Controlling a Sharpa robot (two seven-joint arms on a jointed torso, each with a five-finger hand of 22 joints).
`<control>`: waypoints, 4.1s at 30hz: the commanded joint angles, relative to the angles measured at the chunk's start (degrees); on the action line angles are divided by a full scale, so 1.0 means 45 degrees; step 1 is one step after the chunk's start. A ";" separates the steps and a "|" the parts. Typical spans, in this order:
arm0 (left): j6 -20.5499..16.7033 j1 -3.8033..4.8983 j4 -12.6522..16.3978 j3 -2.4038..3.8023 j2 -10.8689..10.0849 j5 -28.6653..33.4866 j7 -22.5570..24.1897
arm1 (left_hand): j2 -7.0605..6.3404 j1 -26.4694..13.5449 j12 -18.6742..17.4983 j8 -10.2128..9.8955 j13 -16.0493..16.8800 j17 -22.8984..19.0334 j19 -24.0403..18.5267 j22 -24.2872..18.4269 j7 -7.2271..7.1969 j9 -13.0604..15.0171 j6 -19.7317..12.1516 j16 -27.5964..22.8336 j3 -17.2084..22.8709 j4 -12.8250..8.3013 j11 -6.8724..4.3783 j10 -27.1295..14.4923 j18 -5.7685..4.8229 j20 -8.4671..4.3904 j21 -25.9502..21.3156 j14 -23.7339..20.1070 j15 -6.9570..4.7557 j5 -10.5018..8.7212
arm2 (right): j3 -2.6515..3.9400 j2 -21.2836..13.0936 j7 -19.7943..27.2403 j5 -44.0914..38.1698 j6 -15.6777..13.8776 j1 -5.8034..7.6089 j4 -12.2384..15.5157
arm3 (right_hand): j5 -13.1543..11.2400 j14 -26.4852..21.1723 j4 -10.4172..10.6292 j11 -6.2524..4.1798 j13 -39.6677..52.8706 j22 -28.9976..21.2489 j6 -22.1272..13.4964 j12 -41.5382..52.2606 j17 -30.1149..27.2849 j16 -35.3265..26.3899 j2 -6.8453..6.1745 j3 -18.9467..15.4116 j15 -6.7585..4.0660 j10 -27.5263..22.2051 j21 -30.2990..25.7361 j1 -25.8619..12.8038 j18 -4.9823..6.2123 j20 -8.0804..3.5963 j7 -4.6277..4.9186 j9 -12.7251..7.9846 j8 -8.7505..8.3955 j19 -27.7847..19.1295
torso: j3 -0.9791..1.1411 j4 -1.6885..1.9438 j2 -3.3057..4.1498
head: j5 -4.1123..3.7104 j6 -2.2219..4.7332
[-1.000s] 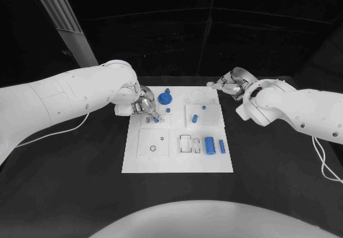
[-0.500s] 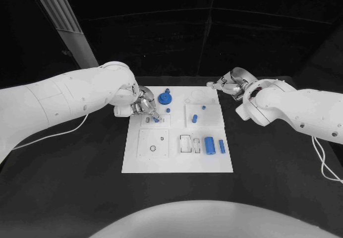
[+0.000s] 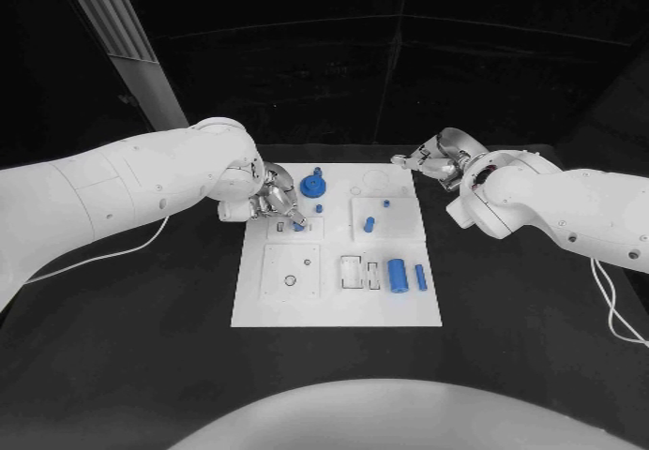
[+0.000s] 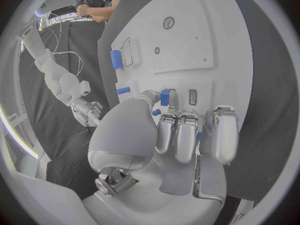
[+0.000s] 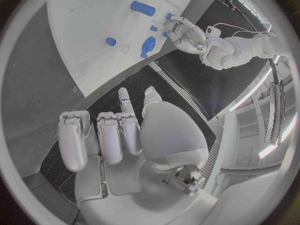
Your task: Assemble the parts on the task board
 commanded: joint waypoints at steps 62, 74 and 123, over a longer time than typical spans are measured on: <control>-0.0525 0.0534 0.1026 -0.0071 -0.0682 -0.0375 -0.0097 | -0.0039 -0.0274 0.0030 0.0270 0.3346 0.3355 0.0123 0.2790 -0.0105 0.0157 -0.0031 -0.0069 0.0799 -0.0486 -0.0109 0.1350 0.0145 -0.0085 0.0067 0.1345 -0.0086 -0.0255 | 0.0005 0.0031 0.0008 -0.0039 0.0083 -0.0002 -0.0052 | 0.0073 0.1323 -0.0021 -0.0028 0.3330 0.3354 -0.0098 0.0032 0.3350 0.0031 0.0091 -0.0110 -0.0051 0.1348 0.0041 0.0110 -0.0095 -0.0065 0.0007 0.0023 0.0105 0.1342 | 0.0010 -0.0008 0.0000 | 0.0053 0.0000; 0.0178 0.0529 0.0915 -0.0072 -0.0566 -0.0376 -0.0764 | 0.0060 -0.0359 0.0030 0.0374 0.3346 0.3355 0.0074 0.2769 -0.0148 0.0229 -0.0196 -0.0069 0.1018 -0.0285 -0.0151 0.1350 0.0160 -0.0131 0.0032 0.1345 -0.0132 -0.1664 | 0.0005 0.0042 0.0013 -0.0039 0.0083 -0.0002 -0.0048 | 0.0073 0.1323 -0.0021 -0.0028 0.3330 0.3354 -0.0098 0.0032 0.3350 0.0031 0.0091 -0.0110 -0.0051 0.1348 0.0041 0.0110 -0.0095 -0.0065 0.0007 0.0023 0.0105 0.1342 | 0.0003 -0.0006 0.0004 | 0.0081 0.0000; 0.0211 0.0341 0.0441 -0.0072 -0.0091 -0.0385 -0.1188 | 0.0260 0.0054 0.0030 0.0323 0.3346 0.3355 0.0035 0.2754 -0.0187 0.0099 -0.0208 -0.0069 0.1080 -0.0177 -0.0189 0.1350 0.0171 -0.0149 -0.0002 0.1345 -0.0159 -0.2683 | 0.0005 0.0058 0.0003 -0.0039 0.0099 -0.0003 -0.0037 | 0.0073 0.1323 -0.0021 -0.0028 0.3330 0.3354 -0.0098 0.0032 0.3350 0.0031 0.0091 -0.0110 -0.0051 0.1348 0.0041 0.0110 -0.0095 -0.0065 0.0007 0.0023 0.0105 0.1342 | -0.0001 -0.0011 -0.0001 | 0.0100 0.0000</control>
